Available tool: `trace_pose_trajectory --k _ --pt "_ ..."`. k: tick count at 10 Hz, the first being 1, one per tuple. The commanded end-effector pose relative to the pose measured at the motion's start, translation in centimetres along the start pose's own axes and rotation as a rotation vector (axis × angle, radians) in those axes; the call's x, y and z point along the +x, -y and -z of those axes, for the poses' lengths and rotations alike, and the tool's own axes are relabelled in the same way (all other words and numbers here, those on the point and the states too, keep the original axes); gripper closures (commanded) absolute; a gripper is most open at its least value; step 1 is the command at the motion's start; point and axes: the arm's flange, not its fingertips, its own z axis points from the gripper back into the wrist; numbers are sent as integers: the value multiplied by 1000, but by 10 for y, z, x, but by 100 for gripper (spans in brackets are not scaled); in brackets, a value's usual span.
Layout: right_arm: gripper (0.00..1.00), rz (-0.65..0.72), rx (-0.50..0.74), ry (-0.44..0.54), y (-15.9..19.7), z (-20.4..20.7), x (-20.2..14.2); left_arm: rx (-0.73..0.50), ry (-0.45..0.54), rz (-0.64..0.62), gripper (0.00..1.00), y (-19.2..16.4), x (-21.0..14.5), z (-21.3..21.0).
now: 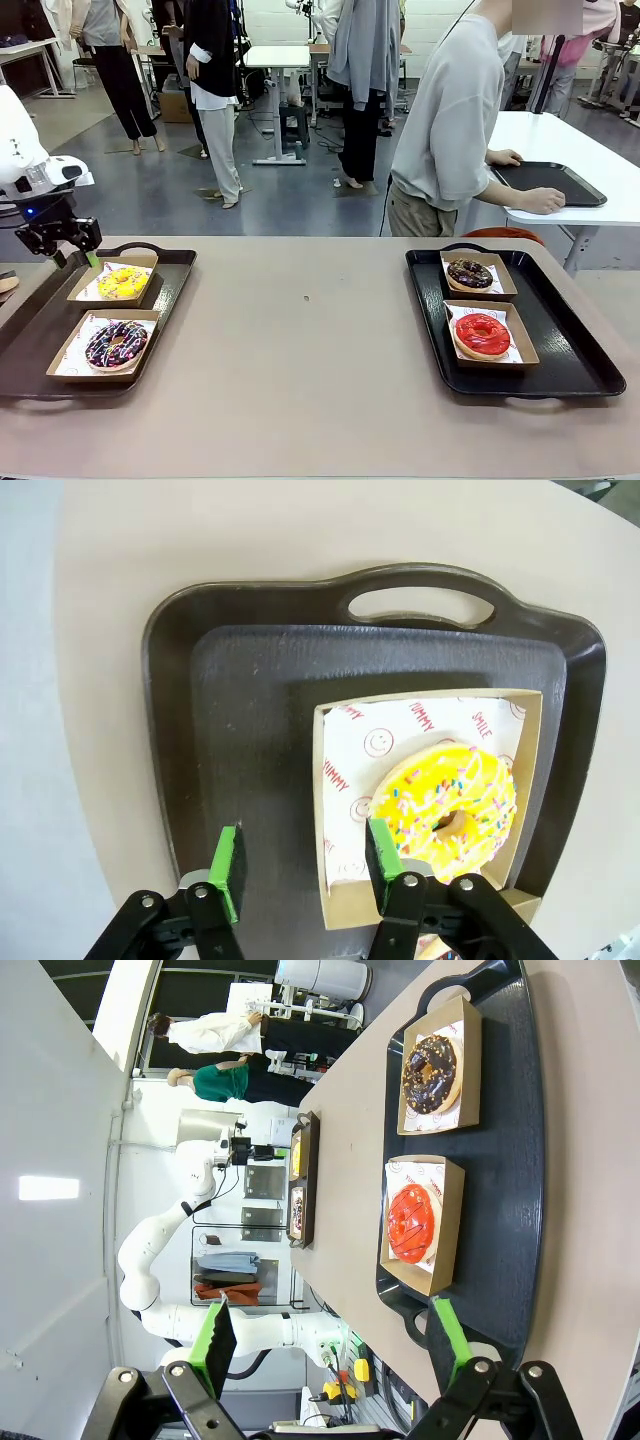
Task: Individually package the donuts and arrange them on the tray.
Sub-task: Place the picked Paper togo box on the Handle tray.
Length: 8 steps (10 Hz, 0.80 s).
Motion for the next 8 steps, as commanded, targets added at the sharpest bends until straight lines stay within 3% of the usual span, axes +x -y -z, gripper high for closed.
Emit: trace_pose_trajectory --k 1,3,5,8 --pt "0 -2 -3 -1 -1 -1 -1 44 -4 11 29 8 -19 -23" --pt "0 -2 -3 -1 -1 -1 -1 18 -11 53 10 11 -41 -51" --pt "0 -2 -3 -1 -1 -1 -1 13 1 84 10 13 -70 -80" --pt "0 -2 -3 -1 -1 -1 -1 -2 -87 76 10 17 -95 -96"
